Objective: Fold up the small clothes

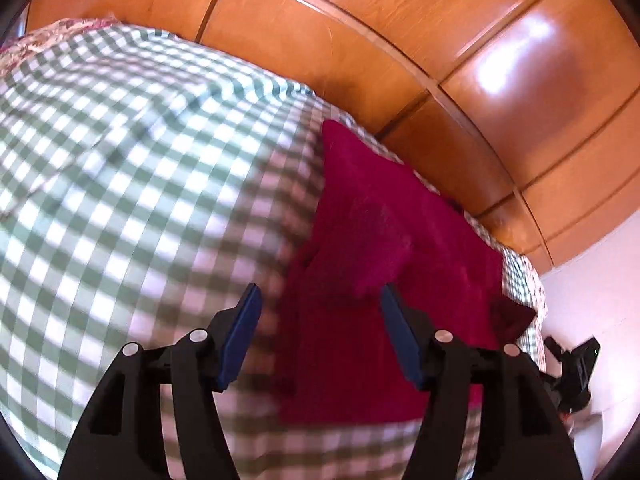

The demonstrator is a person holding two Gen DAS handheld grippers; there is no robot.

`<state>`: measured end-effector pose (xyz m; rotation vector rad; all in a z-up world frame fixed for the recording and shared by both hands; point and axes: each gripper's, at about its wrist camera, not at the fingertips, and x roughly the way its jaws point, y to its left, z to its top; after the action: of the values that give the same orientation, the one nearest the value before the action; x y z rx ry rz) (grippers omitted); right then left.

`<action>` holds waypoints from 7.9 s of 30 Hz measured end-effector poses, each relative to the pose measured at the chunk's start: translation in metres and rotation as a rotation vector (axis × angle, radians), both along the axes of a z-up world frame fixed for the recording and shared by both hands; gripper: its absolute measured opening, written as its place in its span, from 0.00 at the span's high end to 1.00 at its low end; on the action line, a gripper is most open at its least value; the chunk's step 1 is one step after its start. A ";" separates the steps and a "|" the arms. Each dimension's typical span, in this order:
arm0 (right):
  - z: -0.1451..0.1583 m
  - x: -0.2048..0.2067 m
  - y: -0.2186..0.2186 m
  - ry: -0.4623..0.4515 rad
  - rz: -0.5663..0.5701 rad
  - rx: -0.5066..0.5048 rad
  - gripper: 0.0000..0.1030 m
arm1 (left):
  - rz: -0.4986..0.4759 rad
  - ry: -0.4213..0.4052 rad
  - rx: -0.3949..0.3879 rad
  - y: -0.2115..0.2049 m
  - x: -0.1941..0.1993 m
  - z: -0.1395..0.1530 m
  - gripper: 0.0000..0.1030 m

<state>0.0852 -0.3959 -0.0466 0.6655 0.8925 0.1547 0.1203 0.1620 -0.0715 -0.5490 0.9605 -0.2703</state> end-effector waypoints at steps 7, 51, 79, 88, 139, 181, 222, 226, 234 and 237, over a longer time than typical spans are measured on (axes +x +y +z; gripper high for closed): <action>-0.028 -0.050 0.012 0.062 0.061 -0.158 0.14 | -0.156 -0.015 0.127 -0.029 -0.046 -0.018 0.51; -0.040 -0.073 0.026 0.013 0.168 -0.432 0.75 | -0.177 -0.079 0.212 -0.052 -0.061 0.001 0.91; -0.006 0.072 0.025 -0.050 0.029 -0.427 0.95 | -0.023 -0.118 0.281 -0.047 0.101 0.030 0.93; -0.072 0.096 0.025 0.061 0.004 -0.432 0.89 | 0.021 0.018 0.412 -0.063 0.125 -0.025 0.76; -0.074 -0.086 0.034 0.036 0.093 -0.236 0.20 | -0.078 0.002 0.189 -0.029 -0.102 -0.027 0.72; -0.052 -0.106 0.093 0.072 0.197 -0.707 0.28 | -0.067 -0.117 0.558 -0.097 -0.112 0.011 0.51; -0.067 -0.100 0.158 -0.041 0.316 -0.527 0.03 | -0.046 -0.034 0.294 -0.065 0.011 0.006 0.93; -0.069 -0.100 0.158 -0.052 0.313 -0.527 0.03 | 0.002 0.036 0.395 -0.072 0.022 -0.022 0.93; -0.052 -0.100 0.158 -0.044 0.359 -0.540 0.03 | 0.048 -0.008 0.502 -0.091 0.015 -0.020 0.75; -0.028 -0.099 0.148 -0.112 0.325 -0.536 0.03 | 0.078 -0.069 0.470 -0.085 -0.004 -0.002 0.75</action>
<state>-0.0137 -0.2475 -0.0746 0.0102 0.8804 0.2294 0.1165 0.0767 -0.0730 -0.1442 0.8960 0.0110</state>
